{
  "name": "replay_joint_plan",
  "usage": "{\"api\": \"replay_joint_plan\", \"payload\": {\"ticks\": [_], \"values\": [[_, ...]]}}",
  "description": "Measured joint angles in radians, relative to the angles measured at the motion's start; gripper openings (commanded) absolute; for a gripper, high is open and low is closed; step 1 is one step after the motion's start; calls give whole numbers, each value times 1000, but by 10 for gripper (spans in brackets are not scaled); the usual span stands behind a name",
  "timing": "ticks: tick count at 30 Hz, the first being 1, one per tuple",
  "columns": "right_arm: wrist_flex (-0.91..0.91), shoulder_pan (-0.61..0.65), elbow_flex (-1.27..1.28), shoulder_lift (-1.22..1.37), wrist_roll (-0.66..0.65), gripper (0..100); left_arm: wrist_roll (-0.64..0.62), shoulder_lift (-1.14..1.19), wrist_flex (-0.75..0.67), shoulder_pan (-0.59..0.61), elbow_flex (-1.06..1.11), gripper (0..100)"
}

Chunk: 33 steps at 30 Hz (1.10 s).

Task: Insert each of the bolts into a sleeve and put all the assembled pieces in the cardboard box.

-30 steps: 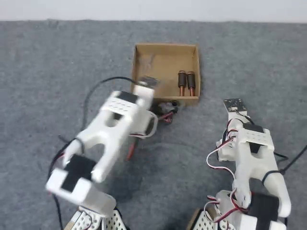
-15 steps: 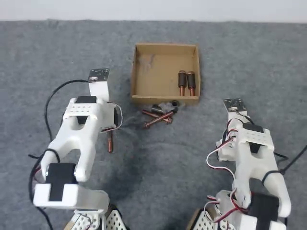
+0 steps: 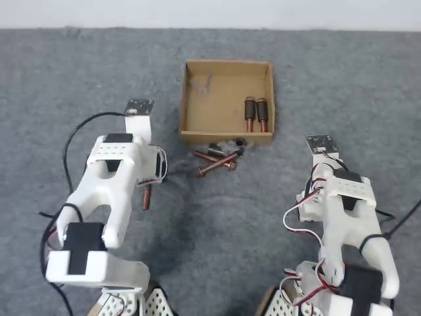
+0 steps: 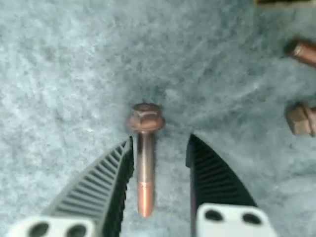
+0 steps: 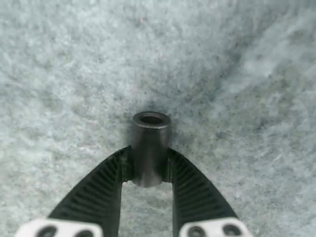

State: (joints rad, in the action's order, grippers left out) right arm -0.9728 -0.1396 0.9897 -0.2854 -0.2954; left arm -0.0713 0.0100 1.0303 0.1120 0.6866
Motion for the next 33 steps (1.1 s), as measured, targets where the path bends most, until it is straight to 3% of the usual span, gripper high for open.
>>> {"api": "replay_joint_plan", "payload": {"ticks": [12,16,20,33], "values": [[0,0,0,0,0,7,-92,63,-15,-2,-44,108],[0,0,0,0,0,7,-95,127,8,-3,-114,102],[0,0,0,0,0,7,-94,138,23,-5,-133,3],[0,0,0,0,0,7,-46,140,41,-5,-135,11]]}}
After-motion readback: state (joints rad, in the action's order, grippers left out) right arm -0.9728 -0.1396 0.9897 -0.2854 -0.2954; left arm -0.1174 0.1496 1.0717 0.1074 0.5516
